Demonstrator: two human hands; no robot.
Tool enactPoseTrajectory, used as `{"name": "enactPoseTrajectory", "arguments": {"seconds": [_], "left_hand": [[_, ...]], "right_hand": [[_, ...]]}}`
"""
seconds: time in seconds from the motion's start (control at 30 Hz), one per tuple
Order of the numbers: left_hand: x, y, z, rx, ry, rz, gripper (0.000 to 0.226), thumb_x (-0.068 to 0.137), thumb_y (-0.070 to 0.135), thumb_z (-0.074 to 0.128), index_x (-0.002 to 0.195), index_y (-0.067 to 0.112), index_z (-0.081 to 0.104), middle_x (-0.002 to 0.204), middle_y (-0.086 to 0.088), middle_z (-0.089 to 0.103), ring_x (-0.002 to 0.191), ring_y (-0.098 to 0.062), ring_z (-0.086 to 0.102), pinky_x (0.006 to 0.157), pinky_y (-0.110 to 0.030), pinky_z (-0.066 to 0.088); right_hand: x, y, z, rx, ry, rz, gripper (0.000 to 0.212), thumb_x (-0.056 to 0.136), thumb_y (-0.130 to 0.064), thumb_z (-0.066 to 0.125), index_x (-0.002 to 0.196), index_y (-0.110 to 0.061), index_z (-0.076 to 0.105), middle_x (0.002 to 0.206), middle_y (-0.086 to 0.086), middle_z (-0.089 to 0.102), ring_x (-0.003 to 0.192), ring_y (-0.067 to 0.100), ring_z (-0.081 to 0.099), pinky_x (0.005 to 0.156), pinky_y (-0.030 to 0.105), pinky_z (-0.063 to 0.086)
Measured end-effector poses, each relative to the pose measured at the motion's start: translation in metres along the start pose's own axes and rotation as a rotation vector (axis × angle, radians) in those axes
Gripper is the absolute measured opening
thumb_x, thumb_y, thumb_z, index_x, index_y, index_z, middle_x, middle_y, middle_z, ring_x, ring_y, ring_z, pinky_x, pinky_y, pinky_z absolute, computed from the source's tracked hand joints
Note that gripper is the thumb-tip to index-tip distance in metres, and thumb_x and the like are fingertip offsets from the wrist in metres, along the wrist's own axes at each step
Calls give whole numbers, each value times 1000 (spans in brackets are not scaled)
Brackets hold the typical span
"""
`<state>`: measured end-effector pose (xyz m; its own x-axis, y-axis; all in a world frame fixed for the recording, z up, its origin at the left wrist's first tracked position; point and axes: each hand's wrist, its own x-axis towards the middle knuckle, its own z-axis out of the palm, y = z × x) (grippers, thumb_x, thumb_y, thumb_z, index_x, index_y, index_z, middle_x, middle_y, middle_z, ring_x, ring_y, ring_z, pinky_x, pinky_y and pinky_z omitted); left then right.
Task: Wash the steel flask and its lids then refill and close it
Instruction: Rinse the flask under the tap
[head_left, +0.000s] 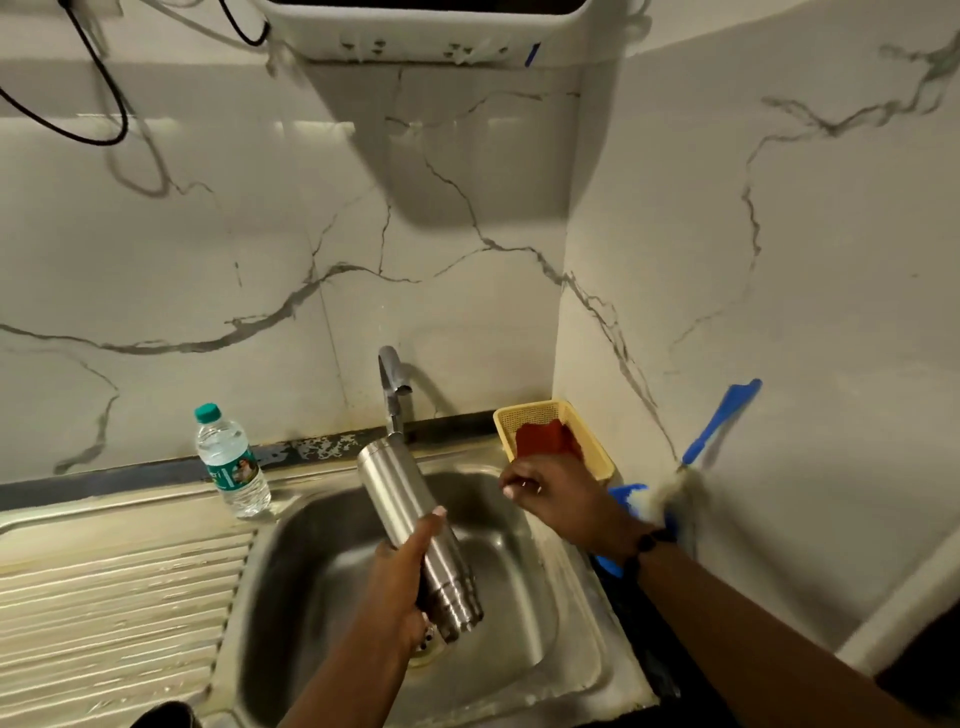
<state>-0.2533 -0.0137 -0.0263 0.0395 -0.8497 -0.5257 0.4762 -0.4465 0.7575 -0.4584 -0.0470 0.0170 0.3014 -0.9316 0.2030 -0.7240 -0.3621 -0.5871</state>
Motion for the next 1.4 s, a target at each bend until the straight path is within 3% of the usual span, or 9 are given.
{"name": "enactPoseTrajectory", "arguments": {"seconds": [0.17, 0.3, 0.47, 0.57, 0.7, 0.8, 0.9, 1.1, 1.4], "left_hand": [[8, 3, -15, 207, 1, 289, 52, 76, 0, 81, 108, 20, 45, 97, -17, 61, 60, -23, 67, 45, -35, 58], [29, 6, -34, 425, -3, 402, 73, 54, 17, 92, 113, 25, 50, 109, -11, 67, 86, -19, 71, 68, -35, 61], [54, 15, -44, 713, 43, 578, 75, 63, 16, 93, 117, 36, 46, 109, 13, 65, 93, 10, 62, 71, -13, 53], [69, 23, -49, 833, 58, 627, 81, 61, 28, 93, 124, 41, 43, 115, 14, 62, 103, 8, 59, 79, -23, 56], [86, 25, -50, 848, 68, 636, 81, 62, 35, 90, 126, 45, 42, 115, 17, 61, 102, -8, 65, 77, -39, 61], [98, 28, -49, 843, 70, 639, 82, 64, 33, 89, 126, 49, 38, 115, 17, 59, 101, -13, 65, 76, -39, 61], [106, 32, -51, 845, 68, 651, 88, 67, 26, 89, 130, 53, 35, 121, 23, 55, 109, -7, 60, 79, -33, 59], [118, 34, -55, 835, 115, 629, 86, 67, 16, 89, 127, 51, 37, 120, 24, 57, 111, 8, 55, 82, -10, 49], [132, 26, -54, 833, 166, 585, 82, 64, 15, 89, 120, 49, 41, 110, 29, 59, 105, 9, 56, 77, -8, 48]], "right_hand": [[42, -12, 37, 267, -66, 119, 18, 97, -33, 58, 110, -23, 66, 101, -10, 68, 94, 2, 64, 82, 19, 48], [79, -22, 53, 562, -120, 191, 34, 100, -45, 47, 121, -22, 61, 110, -3, 70, 97, 12, 68, 83, 29, 54], [125, -24, 66, 694, -88, 254, 22, 102, -24, 47, 114, -17, 65, 105, 0, 71, 92, 16, 67, 72, 26, 55], [157, -15, 80, 708, -44, 320, 18, 98, -13, 55, 113, -13, 65, 104, 4, 68, 87, 13, 64, 65, 20, 50], [195, 4, 101, 630, -25, 321, 26, 94, -2, 58, 118, -8, 61, 102, 5, 63, 94, 17, 59, 83, 33, 51], [221, 14, 115, 514, -80, 288, 35, 96, -3, 52, 132, -2, 55, 122, 15, 61, 109, 24, 57, 105, 45, 45], [239, 24, 130, 550, -147, 303, 35, 100, -10, 49, 134, -2, 53, 132, 21, 57, 121, 35, 55, 107, 49, 43], [259, 33, 158, 803, -185, 400, 28, 103, -13, 46, 128, -13, 58, 108, 5, 63, 92, 12, 58, 93, 36, 52], [281, 46, 172, 421, -171, 245, 19, 102, -11, 46, 105, -8, 65, 96, 4, 68, 55, 5, 54, 57, 16, 45]]}}
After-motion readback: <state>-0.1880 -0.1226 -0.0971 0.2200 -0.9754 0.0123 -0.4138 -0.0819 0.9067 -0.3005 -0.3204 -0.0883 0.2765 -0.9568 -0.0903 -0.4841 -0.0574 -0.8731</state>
